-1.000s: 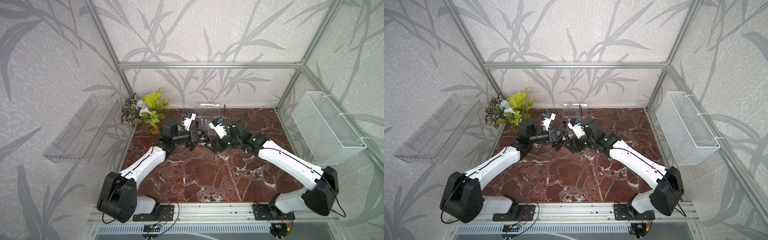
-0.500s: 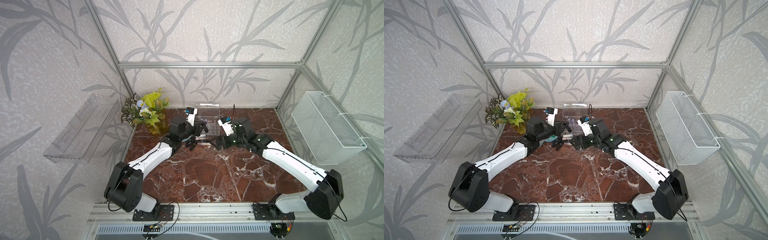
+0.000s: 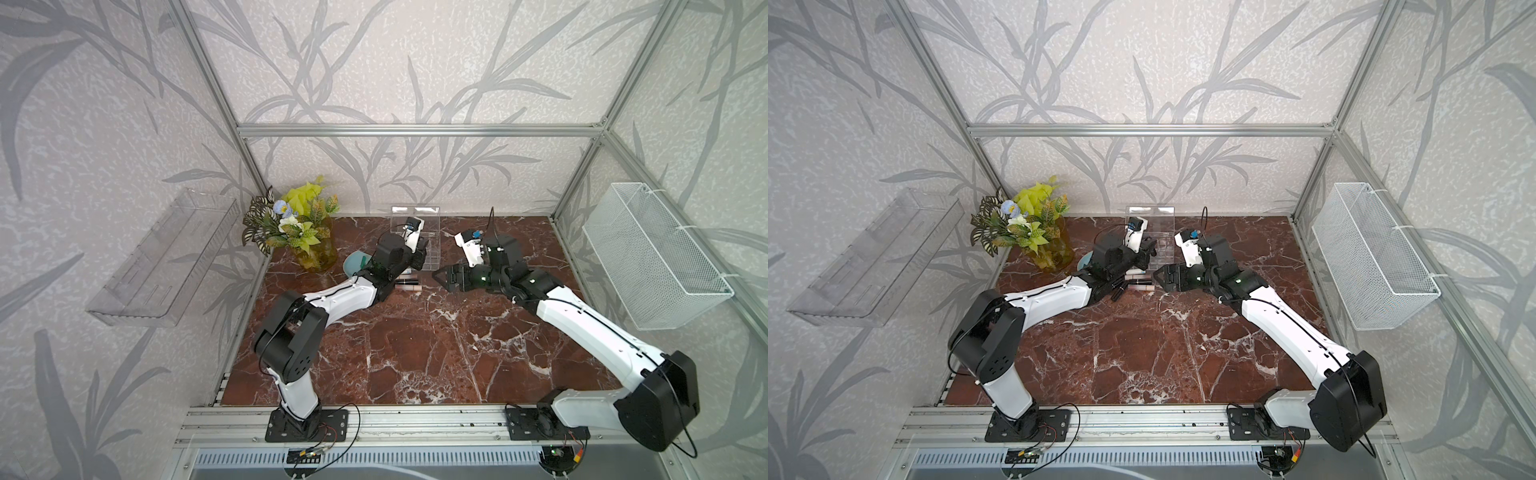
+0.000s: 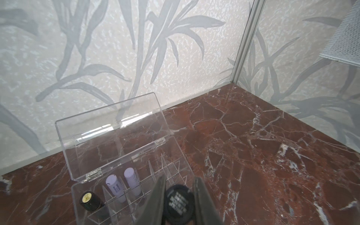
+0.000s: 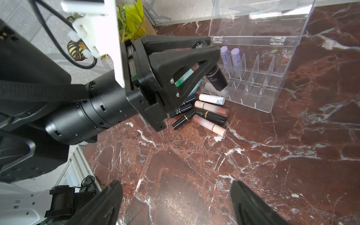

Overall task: Arrange the lipsticks in the organizer
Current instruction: Place the lipstick in the storage box.

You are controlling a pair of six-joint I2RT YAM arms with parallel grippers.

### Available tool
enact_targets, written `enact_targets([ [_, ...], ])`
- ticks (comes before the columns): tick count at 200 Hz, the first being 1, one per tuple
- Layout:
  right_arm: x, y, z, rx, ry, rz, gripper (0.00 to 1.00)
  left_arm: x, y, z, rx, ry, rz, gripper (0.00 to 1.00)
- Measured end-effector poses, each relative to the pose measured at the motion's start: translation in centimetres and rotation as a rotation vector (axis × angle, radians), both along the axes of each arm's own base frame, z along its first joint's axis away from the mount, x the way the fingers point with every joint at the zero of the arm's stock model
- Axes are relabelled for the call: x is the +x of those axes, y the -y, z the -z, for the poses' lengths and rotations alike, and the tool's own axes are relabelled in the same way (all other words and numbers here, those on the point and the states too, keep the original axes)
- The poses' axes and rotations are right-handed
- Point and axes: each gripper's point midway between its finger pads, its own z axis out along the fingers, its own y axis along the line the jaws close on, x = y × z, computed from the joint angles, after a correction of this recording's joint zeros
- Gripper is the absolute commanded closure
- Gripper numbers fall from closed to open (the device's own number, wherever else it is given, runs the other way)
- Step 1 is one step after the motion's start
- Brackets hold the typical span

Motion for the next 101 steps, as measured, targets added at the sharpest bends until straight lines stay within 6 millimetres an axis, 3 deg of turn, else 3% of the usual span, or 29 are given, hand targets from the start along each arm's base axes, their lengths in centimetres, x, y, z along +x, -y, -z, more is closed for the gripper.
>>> enact_targets([
  [52,0.1,0.2,0.2,0.036,-0.024,0.005,0.11,4.3,0.8,4.1,0.092,0.018,-0.079,0.9],
  [71,-0.2,0.1,0.5,0.049,-0.039,-0.001,0.11,5.8,1.3,4.9,0.111,0.026,-0.102,0.9],
  [101,-0.5,0.1,0.9,0.055,-0.057,-0.007,0.11,6.5,1.2,5.4,0.131,0.032,-0.125,0.91],
])
